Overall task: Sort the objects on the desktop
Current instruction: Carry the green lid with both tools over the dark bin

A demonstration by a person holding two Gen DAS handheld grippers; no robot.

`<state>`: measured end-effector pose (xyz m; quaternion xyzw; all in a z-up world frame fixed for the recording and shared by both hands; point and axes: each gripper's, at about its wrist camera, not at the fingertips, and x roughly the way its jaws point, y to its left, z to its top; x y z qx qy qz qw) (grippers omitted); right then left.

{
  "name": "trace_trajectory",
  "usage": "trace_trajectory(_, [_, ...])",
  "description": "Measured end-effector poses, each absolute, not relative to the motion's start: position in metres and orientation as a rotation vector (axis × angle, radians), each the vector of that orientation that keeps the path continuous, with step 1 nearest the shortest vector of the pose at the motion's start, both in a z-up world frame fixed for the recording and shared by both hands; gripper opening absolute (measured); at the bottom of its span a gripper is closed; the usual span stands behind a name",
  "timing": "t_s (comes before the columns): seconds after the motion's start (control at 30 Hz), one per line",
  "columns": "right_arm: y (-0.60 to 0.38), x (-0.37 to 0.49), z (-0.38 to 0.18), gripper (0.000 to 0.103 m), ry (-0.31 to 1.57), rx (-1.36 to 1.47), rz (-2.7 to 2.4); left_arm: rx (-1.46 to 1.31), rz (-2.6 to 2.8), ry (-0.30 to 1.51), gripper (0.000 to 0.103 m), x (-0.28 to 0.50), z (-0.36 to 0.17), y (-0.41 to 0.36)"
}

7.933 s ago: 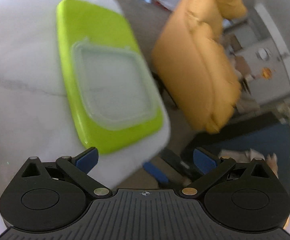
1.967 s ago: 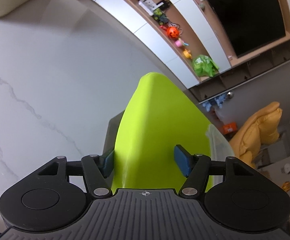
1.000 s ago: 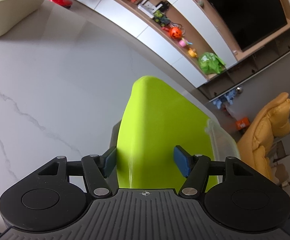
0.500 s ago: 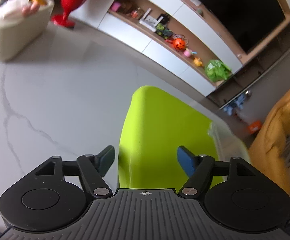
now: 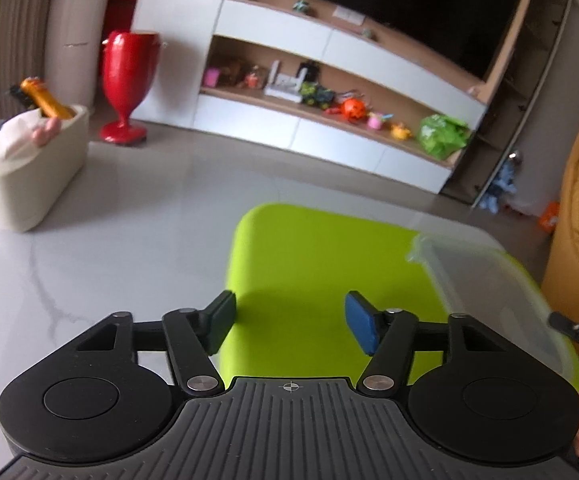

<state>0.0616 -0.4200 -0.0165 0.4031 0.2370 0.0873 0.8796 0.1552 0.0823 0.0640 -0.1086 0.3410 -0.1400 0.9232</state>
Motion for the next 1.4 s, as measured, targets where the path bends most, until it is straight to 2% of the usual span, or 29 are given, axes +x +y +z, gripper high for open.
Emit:
trace_trajectory(0.17, [-0.412,0.073,-0.005,0.059,0.467,0.801,0.203,-0.218,-0.289,0.711,0.049,0.170,0.062,0.073])
trace_trajectory(0.23, [-0.414,0.072,-0.007,0.059,0.465,0.808,0.200,-0.278,-0.275,0.699,0.054,0.163,0.061,0.086])
trace_trajectory(0.3, [-0.418,0.069,-0.011,0.059,0.458,0.823,0.195,-0.347,-0.251,0.684,0.070,0.152,0.057,0.107])
trace_trajectory(0.37, [-0.423,0.065,-0.016,0.059,0.451,0.839,0.189,-0.425,-0.204,0.676,0.082,0.144,0.050,0.132])
trace_trajectory(0.57, [-0.440,0.055,-0.024,0.059,0.433,0.882,0.165,-0.740,-0.343,0.863,0.090,0.164,0.002,0.169])
trace_trajectory(0.73, [-0.431,0.053,-0.023,0.059,0.436,0.863,0.167,-0.785,-0.426,0.920,0.090,0.183,-0.015,0.137])
trace_trajectory(0.87, [-0.426,0.061,-0.016,0.060,0.451,0.833,0.170,-0.691,-0.345,0.891,0.088,0.201,0.000,0.119])
trace_trajectory(0.9, [-0.426,0.064,-0.015,0.060,0.448,0.833,0.168,-0.664,-0.331,0.879,0.083,0.205,0.004,0.116])
trace_trajectory(1.07, [-0.427,0.075,-0.014,0.061,0.427,0.840,0.171,-0.582,-0.290,0.789,0.079,0.210,0.018,0.108])
trace_trajectory(1.4, [-0.428,0.088,-0.011,0.062,0.460,0.807,0.174,-0.543,-0.277,0.791,0.082,0.196,0.018,0.102])
